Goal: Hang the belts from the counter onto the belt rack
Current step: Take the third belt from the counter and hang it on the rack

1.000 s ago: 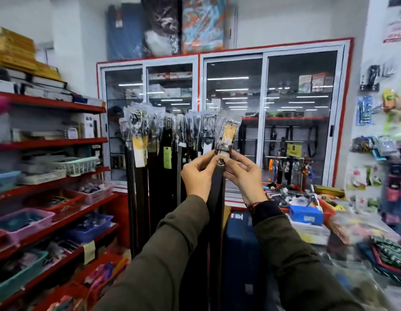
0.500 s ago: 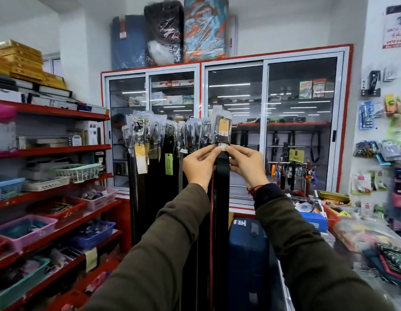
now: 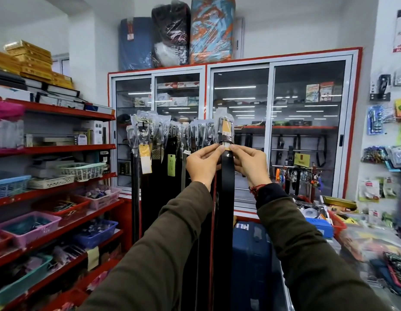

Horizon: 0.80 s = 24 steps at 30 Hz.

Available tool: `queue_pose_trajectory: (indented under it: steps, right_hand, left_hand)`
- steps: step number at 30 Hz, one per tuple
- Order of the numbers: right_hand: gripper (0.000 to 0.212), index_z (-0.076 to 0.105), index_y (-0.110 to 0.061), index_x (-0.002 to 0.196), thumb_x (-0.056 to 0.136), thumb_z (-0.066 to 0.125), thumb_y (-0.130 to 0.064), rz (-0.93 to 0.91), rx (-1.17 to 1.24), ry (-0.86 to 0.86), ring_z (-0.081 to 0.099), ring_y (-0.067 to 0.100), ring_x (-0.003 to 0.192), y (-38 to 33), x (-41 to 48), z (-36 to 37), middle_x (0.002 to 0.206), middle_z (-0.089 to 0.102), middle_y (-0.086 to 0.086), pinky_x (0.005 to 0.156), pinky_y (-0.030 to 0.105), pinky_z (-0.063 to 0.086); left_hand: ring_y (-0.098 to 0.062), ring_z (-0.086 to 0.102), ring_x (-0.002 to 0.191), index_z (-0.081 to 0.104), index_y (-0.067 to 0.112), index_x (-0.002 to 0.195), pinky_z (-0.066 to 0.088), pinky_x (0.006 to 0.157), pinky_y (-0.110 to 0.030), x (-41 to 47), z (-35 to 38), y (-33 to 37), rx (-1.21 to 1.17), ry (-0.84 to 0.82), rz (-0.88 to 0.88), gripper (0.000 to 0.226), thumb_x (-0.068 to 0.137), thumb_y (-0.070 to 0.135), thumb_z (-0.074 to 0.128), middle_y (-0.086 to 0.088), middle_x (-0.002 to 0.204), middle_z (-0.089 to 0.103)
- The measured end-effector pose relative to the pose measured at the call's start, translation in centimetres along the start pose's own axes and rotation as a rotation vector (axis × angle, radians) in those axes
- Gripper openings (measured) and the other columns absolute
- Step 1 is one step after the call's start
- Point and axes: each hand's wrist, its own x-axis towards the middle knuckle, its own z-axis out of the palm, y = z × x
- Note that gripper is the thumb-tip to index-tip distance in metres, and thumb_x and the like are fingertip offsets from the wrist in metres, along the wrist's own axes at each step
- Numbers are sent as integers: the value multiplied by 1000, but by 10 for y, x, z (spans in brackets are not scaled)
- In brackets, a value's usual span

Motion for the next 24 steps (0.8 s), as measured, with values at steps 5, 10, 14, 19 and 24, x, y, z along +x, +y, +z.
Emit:
queue_pose_trajectory:
  steps: [5,10,14,19,24]
  right_hand:
    - [33,69,2,119,90,69,-16,43,-15,-28,72,37,100,8,0,2,115,72,24,87,47,60]
    - [44,54,-18,139,96,59,-23,-306,-483,75,62,22,116,21,-3,-3,124,66,4,98,34,52]
    - [54,28,-26,154,102,42,-26,-643,-829,58,26,17,149,29,3,-10,158,31,-5,122,36,25]
    - [61,8,-29,159,104,32,-38,-745,-1195,-82,-7,21,156,34,24,-11,168,2,-11,126,48,6]
    - [64,2,-34,159,104,32,-45,-717,-1237,-134,-10,20,156,42,46,-8,167,-7,-17,125,54,6]
  left_hand:
    - [-20,77,87,77,7,105,62,64,-24,3,-11,-13,78,18,30,26,81,14,82,-10,93,80]
    - [-4,73,88,73,9,116,60,96,-39,6,-19,-19,309,-6,158,34,83,16,80,-3,100,77]
    - [-14,58,126,55,17,141,44,114,-34,12,-29,-18,724,-79,454,48,95,20,66,-2,141,59]
    - [-19,2,158,10,18,161,14,129,-37,43,-36,-5,1241,-275,848,72,101,22,49,-1,171,3]
    - [-22,-4,158,2,16,161,17,129,-38,69,-39,-1,1438,-379,860,76,101,27,48,-1,171,-5]
